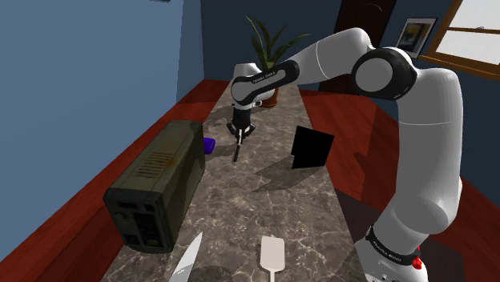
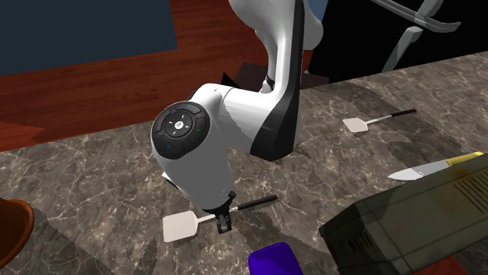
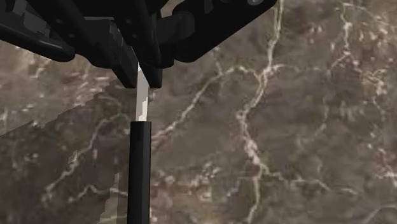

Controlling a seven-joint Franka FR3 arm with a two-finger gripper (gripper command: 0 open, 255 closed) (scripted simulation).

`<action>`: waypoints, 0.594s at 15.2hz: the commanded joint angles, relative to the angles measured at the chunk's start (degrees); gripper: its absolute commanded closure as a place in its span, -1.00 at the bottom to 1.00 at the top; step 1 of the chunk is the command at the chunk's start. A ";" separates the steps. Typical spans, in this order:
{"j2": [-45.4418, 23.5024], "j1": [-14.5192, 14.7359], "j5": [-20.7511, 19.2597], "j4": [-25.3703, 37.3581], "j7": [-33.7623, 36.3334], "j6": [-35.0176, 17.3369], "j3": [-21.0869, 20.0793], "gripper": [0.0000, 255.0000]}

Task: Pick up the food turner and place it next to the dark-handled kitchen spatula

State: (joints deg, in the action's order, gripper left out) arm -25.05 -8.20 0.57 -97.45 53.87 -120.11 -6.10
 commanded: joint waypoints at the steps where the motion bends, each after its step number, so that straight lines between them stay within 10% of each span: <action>1: 0.00 0.00 0.00 0.00 0.00 0.00 0.00 1.00; 9: 0.99 -0.04 0.08 0.91 0.03 1.89 -0.05 1.00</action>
State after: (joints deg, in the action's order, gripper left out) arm -24.40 -8.22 0.62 -96.75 53.90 -118.78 -6.13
